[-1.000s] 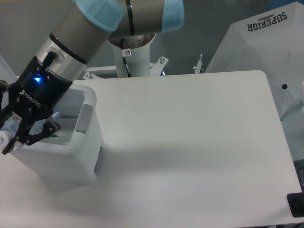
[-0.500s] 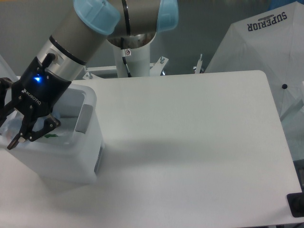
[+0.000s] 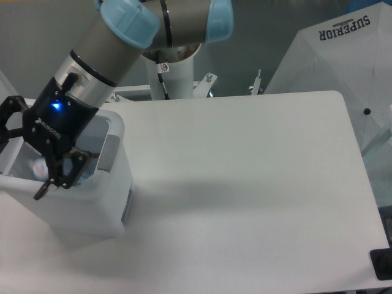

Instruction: Place the trash in the trash can

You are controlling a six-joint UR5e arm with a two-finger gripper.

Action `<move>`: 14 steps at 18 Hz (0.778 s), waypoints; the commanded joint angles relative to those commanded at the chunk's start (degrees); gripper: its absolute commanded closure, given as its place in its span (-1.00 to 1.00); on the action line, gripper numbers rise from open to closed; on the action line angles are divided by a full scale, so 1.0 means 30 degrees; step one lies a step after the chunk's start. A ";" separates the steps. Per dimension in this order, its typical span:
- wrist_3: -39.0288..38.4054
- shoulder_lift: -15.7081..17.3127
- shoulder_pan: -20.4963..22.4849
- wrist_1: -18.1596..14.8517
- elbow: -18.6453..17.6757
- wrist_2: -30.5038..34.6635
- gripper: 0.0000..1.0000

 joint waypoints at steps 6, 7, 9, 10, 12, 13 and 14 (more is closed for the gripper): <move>0.0030 0.0000 0.1435 0.0000 0.0497 0.0000 -1.00; 0.0059 0.0000 0.1757 0.0000 0.0498 -0.0029 -1.00; 0.0088 0.0000 0.2488 0.0000 0.0499 -0.0029 -1.00; 0.0088 0.0000 0.2869 0.0000 0.0498 -0.0029 -1.00; 0.0960 0.0000 0.3661 0.0000 0.0498 -0.0029 -1.00; 0.1866 0.0000 0.4012 0.0000 0.0527 -0.0029 -1.00; 0.2600 0.0000 0.4393 -0.0029 0.0499 -0.0029 -1.00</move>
